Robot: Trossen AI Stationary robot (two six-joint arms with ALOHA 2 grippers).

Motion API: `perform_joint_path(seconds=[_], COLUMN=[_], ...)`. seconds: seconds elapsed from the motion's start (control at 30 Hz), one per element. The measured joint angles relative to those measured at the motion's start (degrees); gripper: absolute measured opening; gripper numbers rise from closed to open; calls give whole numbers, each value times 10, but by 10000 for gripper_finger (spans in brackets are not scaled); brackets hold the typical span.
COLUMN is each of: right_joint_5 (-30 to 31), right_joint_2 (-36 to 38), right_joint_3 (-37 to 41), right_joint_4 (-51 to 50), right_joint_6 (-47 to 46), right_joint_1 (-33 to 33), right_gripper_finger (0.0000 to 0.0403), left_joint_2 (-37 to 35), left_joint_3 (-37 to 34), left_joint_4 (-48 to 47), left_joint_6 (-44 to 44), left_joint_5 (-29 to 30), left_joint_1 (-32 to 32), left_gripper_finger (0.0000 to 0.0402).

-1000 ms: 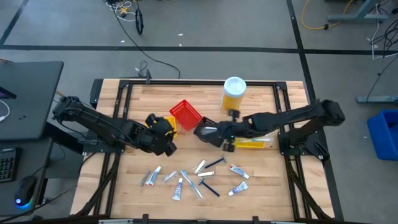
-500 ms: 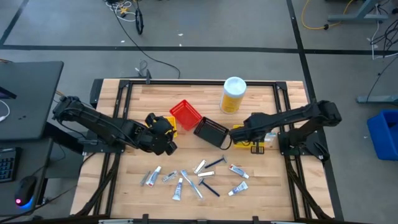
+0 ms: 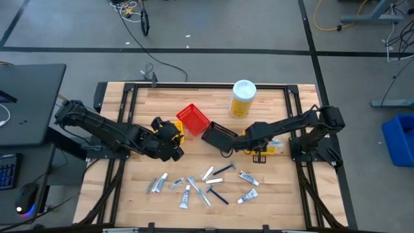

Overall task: Pick & Place Travel size toiletries
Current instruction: Put the toothbrush into the right yellow bin, then put the toothpaste into the black bin

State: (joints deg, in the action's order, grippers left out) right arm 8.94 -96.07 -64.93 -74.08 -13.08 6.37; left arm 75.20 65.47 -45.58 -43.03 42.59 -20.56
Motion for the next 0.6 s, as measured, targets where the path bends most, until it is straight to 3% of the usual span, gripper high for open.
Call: perform_joint_path(seconds=[0.6], right_joint_5=[-6], right_joint_2=[0], right_joint_3=[-2], right_joint_4=[-20], right_joint_6=[18], right_joint_1=[-13], right_gripper_finger=[194], left_joint_2=[0], left_joint_3=[0], left_joint_4=[0], left_joint_6=[5], left_joint_5=[-1], left_joint_1=[0], left_gripper_finger=[91])
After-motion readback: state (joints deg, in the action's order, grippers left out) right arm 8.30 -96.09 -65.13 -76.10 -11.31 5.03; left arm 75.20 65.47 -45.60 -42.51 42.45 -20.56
